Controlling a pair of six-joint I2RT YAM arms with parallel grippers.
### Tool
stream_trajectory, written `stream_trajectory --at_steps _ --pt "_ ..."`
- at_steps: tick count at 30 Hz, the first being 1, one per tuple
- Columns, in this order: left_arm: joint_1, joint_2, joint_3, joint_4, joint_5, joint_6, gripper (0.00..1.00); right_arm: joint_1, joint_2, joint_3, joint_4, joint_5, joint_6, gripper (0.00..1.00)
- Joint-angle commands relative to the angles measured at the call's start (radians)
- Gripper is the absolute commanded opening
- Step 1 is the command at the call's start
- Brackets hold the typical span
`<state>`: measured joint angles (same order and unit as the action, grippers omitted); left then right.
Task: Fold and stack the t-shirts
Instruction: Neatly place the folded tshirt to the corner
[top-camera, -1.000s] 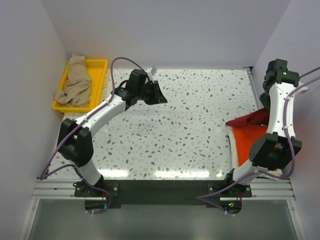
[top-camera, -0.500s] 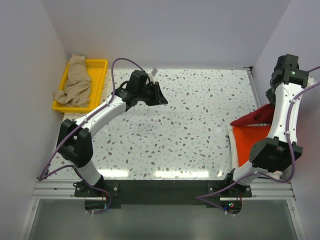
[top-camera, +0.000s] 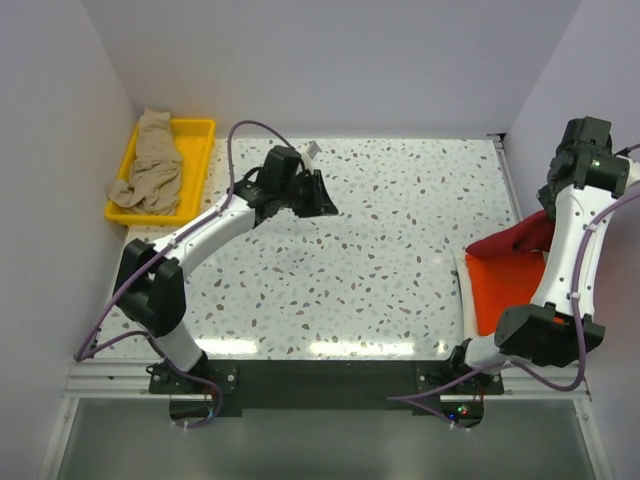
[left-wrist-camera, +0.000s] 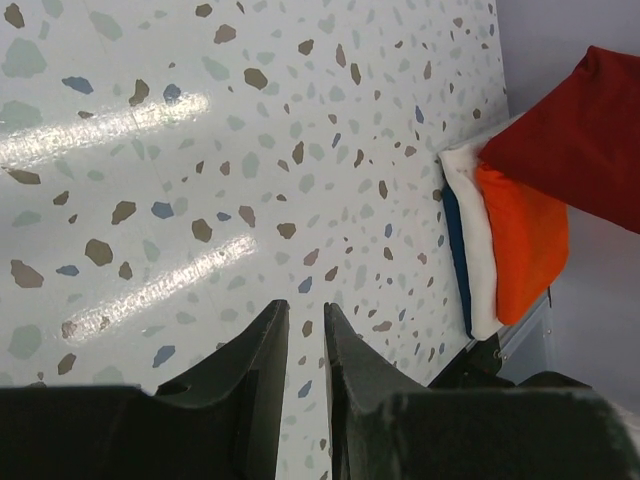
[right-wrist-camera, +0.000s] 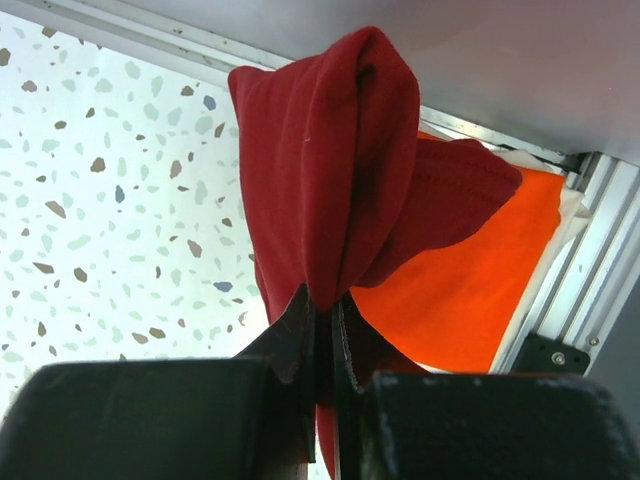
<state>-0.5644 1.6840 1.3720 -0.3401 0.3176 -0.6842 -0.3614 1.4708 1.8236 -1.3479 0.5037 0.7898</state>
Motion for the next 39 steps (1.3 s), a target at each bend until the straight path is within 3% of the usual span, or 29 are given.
stream_trajectory --at_steps 1,11,12,13,14,16,22,33,37,39 --pt "-0.020 -0.050 -0.024 0.010 -0.014 0.009 0.25 -0.011 -0.075 -0.035 -0.215 0.006 -0.021 0.00" --pt "-0.063 -0.078 -0.129 0.088 -0.003 -0.005 0.25 -0.019 -0.225 -0.234 -0.215 0.016 -0.018 0.00" --pt "-0.068 -0.087 -0.137 0.093 -0.002 -0.005 0.26 -0.020 -0.246 -0.245 -0.223 0.015 -0.021 0.06" --pt "-0.068 -0.092 -0.145 0.098 0.000 -0.002 0.26 -0.021 -0.256 -0.257 -0.226 0.012 -0.023 0.19" --pt "-0.068 -0.098 -0.157 0.104 0.000 0.002 0.26 -0.021 -0.270 -0.276 -0.229 0.007 -0.021 0.65" --pt "-0.069 -0.119 -0.169 0.110 0.001 0.002 0.27 -0.021 -0.299 -0.285 -0.243 -0.001 -0.027 0.99" --pt "-0.069 -0.167 -0.185 0.102 -0.002 0.011 0.28 -0.021 -0.331 -0.279 -0.212 -0.083 -0.098 0.99" --pt "-0.066 -0.302 -0.238 0.087 -0.051 0.038 0.31 -0.013 -0.556 -0.552 0.209 -0.617 -0.256 0.99" --pt "-0.066 -0.359 -0.269 0.081 -0.107 0.063 0.32 0.047 -0.560 -0.612 0.285 -0.651 -0.251 0.99" --pt "-0.060 -0.386 -0.289 0.078 -0.124 0.069 0.33 0.158 -0.555 -0.650 0.348 -0.605 -0.213 0.99"
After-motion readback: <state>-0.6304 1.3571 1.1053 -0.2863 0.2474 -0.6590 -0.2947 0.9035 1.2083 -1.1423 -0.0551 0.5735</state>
